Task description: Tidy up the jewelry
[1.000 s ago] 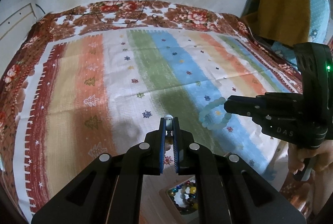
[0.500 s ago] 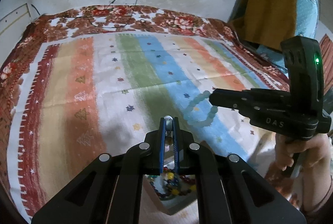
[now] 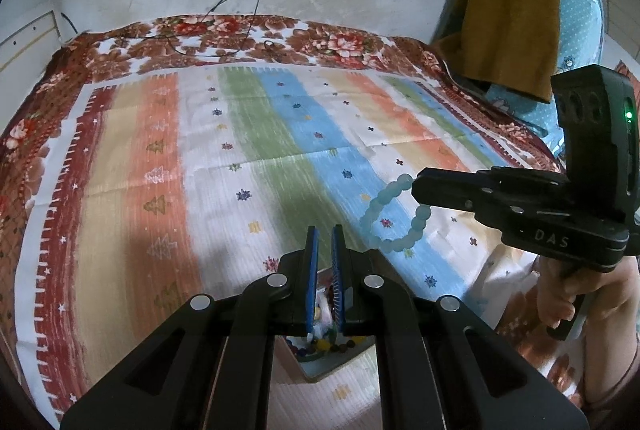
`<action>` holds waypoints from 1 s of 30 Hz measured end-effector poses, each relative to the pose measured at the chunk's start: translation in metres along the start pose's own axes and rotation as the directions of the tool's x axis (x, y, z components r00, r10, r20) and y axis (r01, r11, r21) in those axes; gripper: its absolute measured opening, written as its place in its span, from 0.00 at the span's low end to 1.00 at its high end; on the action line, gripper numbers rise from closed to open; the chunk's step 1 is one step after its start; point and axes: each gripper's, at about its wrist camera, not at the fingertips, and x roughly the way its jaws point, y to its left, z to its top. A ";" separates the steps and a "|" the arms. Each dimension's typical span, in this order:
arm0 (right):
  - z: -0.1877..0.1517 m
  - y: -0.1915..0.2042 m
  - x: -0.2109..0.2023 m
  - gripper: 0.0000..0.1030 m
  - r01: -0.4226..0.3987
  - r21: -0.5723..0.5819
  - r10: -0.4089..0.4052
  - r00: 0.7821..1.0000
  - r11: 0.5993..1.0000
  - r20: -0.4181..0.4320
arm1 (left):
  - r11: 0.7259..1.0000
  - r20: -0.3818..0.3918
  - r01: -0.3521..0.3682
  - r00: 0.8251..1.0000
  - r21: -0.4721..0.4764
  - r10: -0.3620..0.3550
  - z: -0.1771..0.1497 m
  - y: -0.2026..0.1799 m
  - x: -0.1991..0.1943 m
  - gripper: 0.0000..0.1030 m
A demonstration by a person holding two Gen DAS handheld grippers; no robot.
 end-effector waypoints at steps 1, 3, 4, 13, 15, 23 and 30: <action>-0.002 0.001 -0.001 0.12 -0.002 0.000 0.002 1.000 1.000 -0.001 | 1.000 0.000 0.001 1.000 -0.001 -0.001 -0.002 -0.001 -0.001 0.06; -0.007 0.003 -0.001 0.12 -0.008 -0.001 0.008 1.000 1.000 -0.008 | 1.000 -0.002 0.001 1.000 -0.004 -0.001 -0.005 -0.001 -0.002 0.06; -0.009 0.004 -0.002 0.12 -0.010 -0.002 0.010 1.000 1.000 -0.011 | 1.000 -0.006 0.000 1.000 -0.005 0.000 -0.008 -0.001 -0.002 0.06; -0.033 0.001 0.004 0.38 -0.033 0.043 0.036 0.997 0.999 -0.065 | 1.000 -0.031 -0.022 0.999 0.006 0.022 -0.024 -0.003 0.000 0.32; -0.036 0.000 0.001 0.42 -0.031 0.048 0.034 0.997 0.998 -0.062 | 0.999 -0.030 -0.031 0.999 0.013 0.032 -0.027 -0.005 0.000 0.36; -0.051 -0.006 -0.004 0.63 0.012 0.043 -0.009 0.998 0.999 -0.057 | 0.998 -0.039 -0.062 0.997 0.028 0.063 -0.038 -0.007 0.000 0.55; -0.059 -0.011 -0.013 0.84 0.053 0.056 -0.052 0.999 0.997 -0.016 | 0.995 -0.039 -0.091 0.995 0.039 0.093 -0.045 -0.009 -0.001 0.76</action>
